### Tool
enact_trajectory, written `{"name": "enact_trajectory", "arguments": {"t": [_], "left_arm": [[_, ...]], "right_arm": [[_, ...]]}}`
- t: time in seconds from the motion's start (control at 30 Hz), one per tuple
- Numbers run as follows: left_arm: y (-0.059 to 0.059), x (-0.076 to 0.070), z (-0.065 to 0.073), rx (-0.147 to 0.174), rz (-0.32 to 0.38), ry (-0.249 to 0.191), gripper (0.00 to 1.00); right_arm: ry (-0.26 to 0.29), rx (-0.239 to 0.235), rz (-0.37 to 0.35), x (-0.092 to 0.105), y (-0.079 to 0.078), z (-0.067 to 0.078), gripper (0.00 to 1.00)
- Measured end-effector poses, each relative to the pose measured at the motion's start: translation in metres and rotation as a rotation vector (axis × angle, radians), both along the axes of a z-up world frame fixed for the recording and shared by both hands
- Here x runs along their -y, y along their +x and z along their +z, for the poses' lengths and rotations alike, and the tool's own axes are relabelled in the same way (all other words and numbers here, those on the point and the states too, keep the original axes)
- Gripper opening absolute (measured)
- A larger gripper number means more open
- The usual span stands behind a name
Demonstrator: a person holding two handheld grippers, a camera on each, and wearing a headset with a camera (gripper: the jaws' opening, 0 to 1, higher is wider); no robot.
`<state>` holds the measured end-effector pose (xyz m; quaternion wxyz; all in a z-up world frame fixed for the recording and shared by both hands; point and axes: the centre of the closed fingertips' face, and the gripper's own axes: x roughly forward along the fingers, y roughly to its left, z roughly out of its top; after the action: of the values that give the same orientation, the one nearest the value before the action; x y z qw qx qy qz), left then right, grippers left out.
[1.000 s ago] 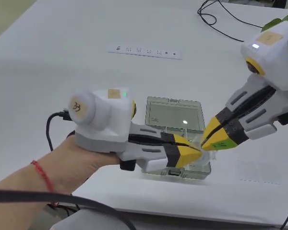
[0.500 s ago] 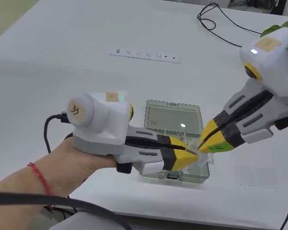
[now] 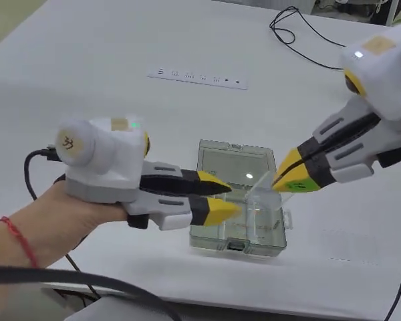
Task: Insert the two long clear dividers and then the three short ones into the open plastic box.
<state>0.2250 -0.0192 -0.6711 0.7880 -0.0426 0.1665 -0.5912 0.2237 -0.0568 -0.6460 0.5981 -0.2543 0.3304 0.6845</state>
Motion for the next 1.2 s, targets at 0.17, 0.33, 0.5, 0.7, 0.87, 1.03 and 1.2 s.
{"name": "enact_trajectory", "arguments": {"t": [0.17, 0.33, 0.5, 0.7, 0.87, 1.03, 1.2], "left_arm": [[0.007, -0.015, -0.007, 0.024, 0.027, 0.045, 0.40], [0.007, -0.023, -0.015, 0.031, 0.023, 0.074, 0.48], [0.007, -0.030, -0.023, 0.036, 0.026, 0.096, 0.63], [0.008, -0.037, -0.032, 0.051, 0.031, 0.122, 0.79], [0.008, -0.042, -0.043, 0.051, 0.027, 0.160, 0.89], [0.008, -0.046, -0.047, 0.048, 0.024, 0.160, 0.95], [0.008, -0.050, -0.054, 0.045, 0.018, 0.171, 0.99]], "right_arm": [[-0.015, 0.022, -0.026, 0.000, 0.008, -0.005, 0.02], [-0.034, 0.049, -0.048, 0.000, 0.016, -0.011, 0.03], [-0.043, 0.067, -0.063, -0.004, 0.023, -0.016, 0.03], [-0.059, 0.083, -0.073, -0.012, 0.029, -0.029, 0.03], [-0.062, 0.088, -0.088, -0.024, 0.036, -0.047, 0.03], [-0.070, 0.098, -0.100, -0.034, 0.042, -0.062, 0.03], [-0.083, 0.095, -0.111, -0.040, 0.043, -0.074, 0.03]]}}
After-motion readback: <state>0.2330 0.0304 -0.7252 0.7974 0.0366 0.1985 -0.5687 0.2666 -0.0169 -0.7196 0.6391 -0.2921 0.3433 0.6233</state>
